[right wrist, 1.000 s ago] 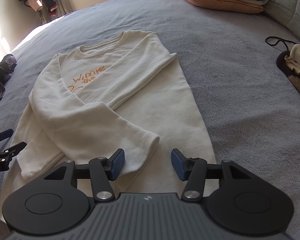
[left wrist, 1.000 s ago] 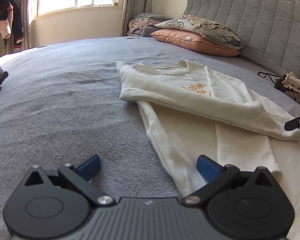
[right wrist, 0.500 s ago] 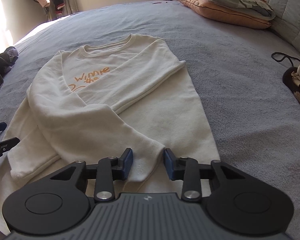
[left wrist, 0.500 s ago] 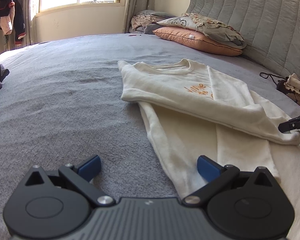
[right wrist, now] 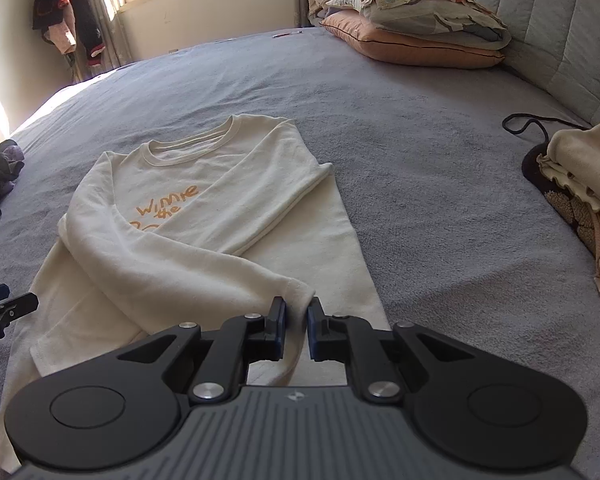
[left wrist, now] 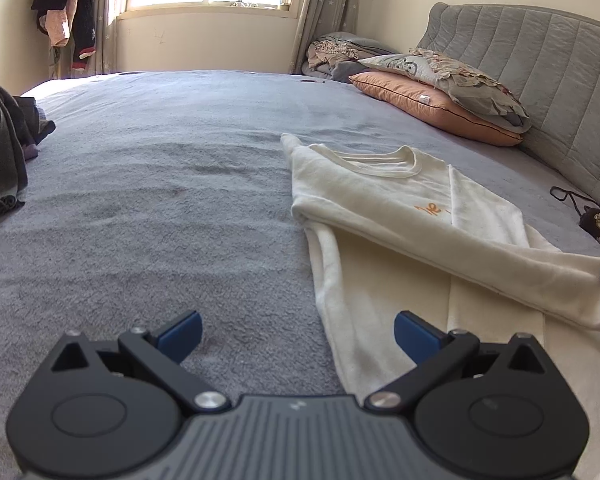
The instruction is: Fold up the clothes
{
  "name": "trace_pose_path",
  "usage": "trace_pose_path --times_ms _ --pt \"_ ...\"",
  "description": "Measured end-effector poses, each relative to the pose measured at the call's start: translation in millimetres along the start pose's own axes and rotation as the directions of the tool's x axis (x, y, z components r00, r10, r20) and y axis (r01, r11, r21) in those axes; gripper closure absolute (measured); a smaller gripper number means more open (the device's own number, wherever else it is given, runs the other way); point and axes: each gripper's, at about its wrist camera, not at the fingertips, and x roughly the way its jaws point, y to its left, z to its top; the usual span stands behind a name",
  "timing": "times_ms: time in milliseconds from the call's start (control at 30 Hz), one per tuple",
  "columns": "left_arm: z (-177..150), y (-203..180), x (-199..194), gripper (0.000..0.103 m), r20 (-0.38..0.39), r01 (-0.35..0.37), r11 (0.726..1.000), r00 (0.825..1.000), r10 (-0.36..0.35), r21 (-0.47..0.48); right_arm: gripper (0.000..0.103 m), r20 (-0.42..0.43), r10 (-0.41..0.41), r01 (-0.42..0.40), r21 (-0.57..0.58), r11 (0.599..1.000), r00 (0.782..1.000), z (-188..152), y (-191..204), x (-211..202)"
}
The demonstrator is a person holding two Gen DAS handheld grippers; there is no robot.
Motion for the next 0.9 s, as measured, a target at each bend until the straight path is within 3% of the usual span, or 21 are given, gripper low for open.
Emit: trace_pose_path --times_ms 100,300,467,567,767,800,900 --pt "1 0 5 0.001 -0.003 -0.001 1.000 1.000 0.001 -0.005 0.092 -0.006 -0.024 0.024 0.010 1.000 1.000 0 -5 1" --pt "13 -1 19 0.015 -0.019 -0.050 0.998 0.999 0.049 -0.029 0.092 -0.050 -0.036 0.036 -0.003 0.999 0.998 -3 -4 9" --pt "29 -7 40 0.025 -0.017 -0.034 0.999 0.999 0.034 -0.021 0.091 -0.053 -0.040 0.040 0.000 0.999 0.998 -1 -4 10" --pt "39 -7 57 0.039 -0.007 -0.030 1.000 1.000 0.031 0.003 0.091 -0.053 -0.038 0.039 0.011 0.999 0.998 1 -6 11" --pt "46 5 71 0.063 0.022 -0.031 0.999 0.999 0.032 -0.038 0.091 -0.071 -0.045 0.046 0.005 0.999 0.996 1 -8 15" --pt "47 6 72 0.075 0.026 -0.033 0.999 0.999 0.034 -0.042 0.091 -0.078 -0.050 0.050 -0.004 0.999 0.996 1 -8 16" --pt "48 10 74 0.081 0.040 -0.040 0.998 0.998 0.042 -0.056 0.092 -0.099 -0.065 0.062 -0.032 0.998 0.993 -1 -6 18"
